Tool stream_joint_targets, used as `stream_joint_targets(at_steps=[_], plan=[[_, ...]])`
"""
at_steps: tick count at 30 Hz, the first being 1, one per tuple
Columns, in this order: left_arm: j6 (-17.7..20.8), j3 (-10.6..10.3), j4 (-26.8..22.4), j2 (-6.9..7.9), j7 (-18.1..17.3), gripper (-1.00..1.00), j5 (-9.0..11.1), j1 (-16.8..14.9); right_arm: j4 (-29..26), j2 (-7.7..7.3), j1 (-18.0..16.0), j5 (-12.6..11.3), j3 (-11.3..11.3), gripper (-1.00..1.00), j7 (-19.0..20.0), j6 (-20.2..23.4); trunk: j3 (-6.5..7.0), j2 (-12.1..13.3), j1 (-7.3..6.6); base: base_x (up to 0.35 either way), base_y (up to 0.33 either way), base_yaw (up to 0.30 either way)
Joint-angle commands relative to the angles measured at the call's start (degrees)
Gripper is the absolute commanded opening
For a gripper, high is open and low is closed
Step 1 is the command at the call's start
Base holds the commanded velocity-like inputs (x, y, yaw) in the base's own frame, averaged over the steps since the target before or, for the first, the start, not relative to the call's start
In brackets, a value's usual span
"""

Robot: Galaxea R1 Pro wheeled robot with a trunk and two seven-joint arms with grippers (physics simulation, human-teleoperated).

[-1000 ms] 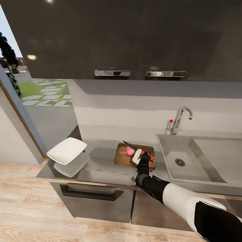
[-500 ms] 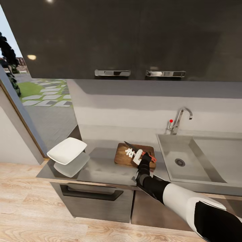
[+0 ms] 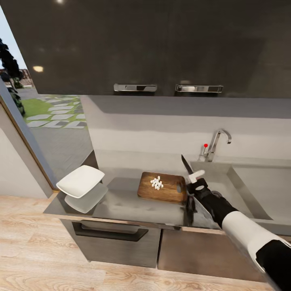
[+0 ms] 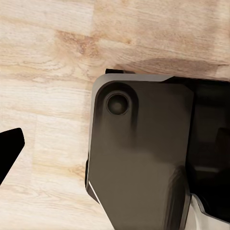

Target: In the kitchen, take the Vidalia onion out of the sink, dice it on the chopping board with the paring knife, put the diced onion into the bowl on the countertop, then place both the paring knife and the chopping board into the sink.

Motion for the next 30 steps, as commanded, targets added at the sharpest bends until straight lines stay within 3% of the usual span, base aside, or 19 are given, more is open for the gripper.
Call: stream_joint_targets(at_steps=[1,4,7,12,16,18,30], plan=[[-0.39,-0.49,0.24,-0.03,0.03,1.0,0.38,-0.11,-0.27,-1.65,-0.05,-0.66,-2.5,-1.0,3.22,0.22,-0.12,-0.12,0.04,0.0,0.0,0.0],[-0.39,-0.49,0.24,-0.03,0.03,1.0,0.38,-0.11,-0.12,-4.1,-0.05,-0.58,-10.92,-1.0,11.37,0.16,-0.12,-0.12,0.04,0.0,0.0,0.0],[-0.39,-0.49,0.24,-0.03,0.02,1.0,0.38,-0.11,0.35,-5.78,-0.05,-0.67,-13.46,-1.0,14.71,0.15,-0.12,-0.12,0.04,0.0,0.0,0.0],[-0.39,-0.49,0.24,-0.03,0.04,1.0,0.38,-0.11,0.48,-7.14,-0.03,-1.03,-14.91,-1.0,15.4,0.47,-0.12,-0.12,0.04,0.0,0.0,0.0],[-0.39,-0.49,0.24,-0.03,0.09,1.0,0.38,-0.11,0.73,-7.63,-0.02,-1.23,-20.74,-1.0,15.34,0.99,-0.12,-0.12,0.04,0.0,0.0,0.0],[-0.39,-0.49,0.24,-0.03,0.09,1.0,0.38,-0.11,1.63,-7.81,-0.04,-1.24,-22.52,-1.0,15.24,1.31,-0.12,-0.12,0.04,0.0,0.0,0.0],[-0.39,-0.49,0.24,-0.03,0.1,1.0,0.38,-0.11,8.15,-7.74,-0.04,-1.33,-23.42,-1.0,15.37,1.47,-0.12,-0.12,0.04,0.0,0.0,0.0]])
